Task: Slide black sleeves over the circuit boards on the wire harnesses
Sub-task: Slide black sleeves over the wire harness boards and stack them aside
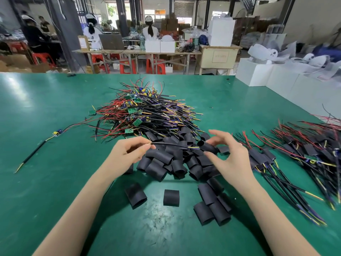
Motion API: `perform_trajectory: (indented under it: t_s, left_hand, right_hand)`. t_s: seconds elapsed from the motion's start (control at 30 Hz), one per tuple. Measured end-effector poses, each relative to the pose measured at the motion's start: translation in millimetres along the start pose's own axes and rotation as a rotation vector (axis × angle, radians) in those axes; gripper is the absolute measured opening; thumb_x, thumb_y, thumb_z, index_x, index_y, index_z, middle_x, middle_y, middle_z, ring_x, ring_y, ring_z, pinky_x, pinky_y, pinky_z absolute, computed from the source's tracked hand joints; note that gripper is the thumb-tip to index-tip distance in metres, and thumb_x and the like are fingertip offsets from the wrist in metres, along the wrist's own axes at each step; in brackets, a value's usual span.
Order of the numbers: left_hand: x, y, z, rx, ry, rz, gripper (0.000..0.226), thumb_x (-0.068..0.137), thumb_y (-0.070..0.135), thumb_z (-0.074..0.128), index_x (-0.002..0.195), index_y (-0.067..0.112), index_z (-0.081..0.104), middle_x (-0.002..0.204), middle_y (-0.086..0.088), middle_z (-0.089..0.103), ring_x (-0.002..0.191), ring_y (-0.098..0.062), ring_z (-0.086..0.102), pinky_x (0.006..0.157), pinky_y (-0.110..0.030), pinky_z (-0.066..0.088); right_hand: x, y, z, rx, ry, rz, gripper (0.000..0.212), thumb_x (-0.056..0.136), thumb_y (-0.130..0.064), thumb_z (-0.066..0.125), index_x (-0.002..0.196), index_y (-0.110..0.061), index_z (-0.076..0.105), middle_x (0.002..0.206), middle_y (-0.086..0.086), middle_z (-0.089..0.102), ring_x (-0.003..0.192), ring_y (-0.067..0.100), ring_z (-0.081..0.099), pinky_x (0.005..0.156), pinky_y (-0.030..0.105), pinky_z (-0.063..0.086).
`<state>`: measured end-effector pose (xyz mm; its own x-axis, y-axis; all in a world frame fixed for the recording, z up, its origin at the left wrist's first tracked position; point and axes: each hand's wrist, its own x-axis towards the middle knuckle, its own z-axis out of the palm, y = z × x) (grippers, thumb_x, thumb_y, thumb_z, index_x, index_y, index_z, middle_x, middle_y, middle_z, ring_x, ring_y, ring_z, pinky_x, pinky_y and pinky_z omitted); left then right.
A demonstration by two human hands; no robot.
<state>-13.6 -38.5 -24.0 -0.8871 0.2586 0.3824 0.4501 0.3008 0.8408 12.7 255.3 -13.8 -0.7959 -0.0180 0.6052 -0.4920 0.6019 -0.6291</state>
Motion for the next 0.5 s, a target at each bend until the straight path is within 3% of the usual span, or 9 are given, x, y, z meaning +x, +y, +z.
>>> perform_trajectory:
  t_s: [0.07, 0.1, 0.27, 0.37, 0.5]
  left_hand:
    - [-0.1, 0.0, -0.5, -0.037, 0.015, -0.008, 0.018, 0.092, 0.026, 0.056, 0.093, 0.019, 0.072, 0.062, -0.014, 0.044, 0.055, -0.017, 0.035, 0.053, -0.026, 0.029]
    - [-0.3, 0.0, -1.1, -0.062, 0.022, -0.016, 0.017, 0.092, 0.025, 0.056, 0.092, 0.020, 0.072, 0.063, -0.015, 0.043, 0.055, -0.017, 0.034, 0.053, -0.025, 0.028]
    - [-2.8, -2.6, -1.4, -0.155, 0.027, -0.053, 0.014, 0.095, 0.019, 0.059, 0.093, 0.016, 0.073, 0.062, -0.002, 0.046, 0.055, -0.015, 0.034, 0.051, -0.019, 0.030]
    - [-2.3, -6.6, -0.5, -0.128, 0.005, -0.080, 0.015, 0.097, 0.006, 0.055, 0.094, 0.008, 0.070, 0.062, 0.010, 0.058, 0.052, -0.011, 0.034, 0.050, -0.014, 0.032]
    - [-3.1, -6.8, 1.7, -0.024, -0.017, -0.088, 0.016, 0.097, 0.007, 0.056, 0.091, 0.010, 0.071, 0.060, 0.014, 0.059, 0.051, -0.005, 0.035, 0.050, -0.010, 0.032]
  right_hand:
    - [-0.1, 0.0, -1.0, 0.037, -0.003, 0.004, 0.055, 0.071, -0.004, 0.078, 0.118, -0.024, 0.058, 0.097, -0.016, 0.069, 0.095, 0.001, 0.062, 0.096, 0.052, 0.042]
    - [-0.2, 0.2, -1.3, 0.049, -0.006, 0.005, 0.055, 0.072, -0.003, 0.078, 0.119, -0.023, 0.058, 0.098, -0.015, 0.069, 0.097, 0.002, 0.063, 0.096, 0.053, 0.041]
    - [-1.0, 0.7, 0.1, 0.049, -0.054, -0.002, 0.057, 0.071, -0.002, 0.078, 0.121, -0.023, 0.057, 0.101, -0.016, 0.068, 0.098, 0.004, 0.062, 0.095, 0.052, 0.042]
    - [-1.4, -0.7, 0.9, 0.046, -0.081, -0.016, 0.058, 0.071, -0.002, 0.078, 0.121, -0.024, 0.057, 0.101, -0.018, 0.067, 0.099, 0.002, 0.062, 0.097, 0.050, 0.041]
    - [-2.4, -3.0, 0.3, -0.011, -0.112, -0.065, 0.058, 0.072, -0.005, 0.080, 0.121, -0.026, 0.057, 0.102, -0.021, 0.066, 0.101, -0.005, 0.059, 0.101, 0.036, 0.036]
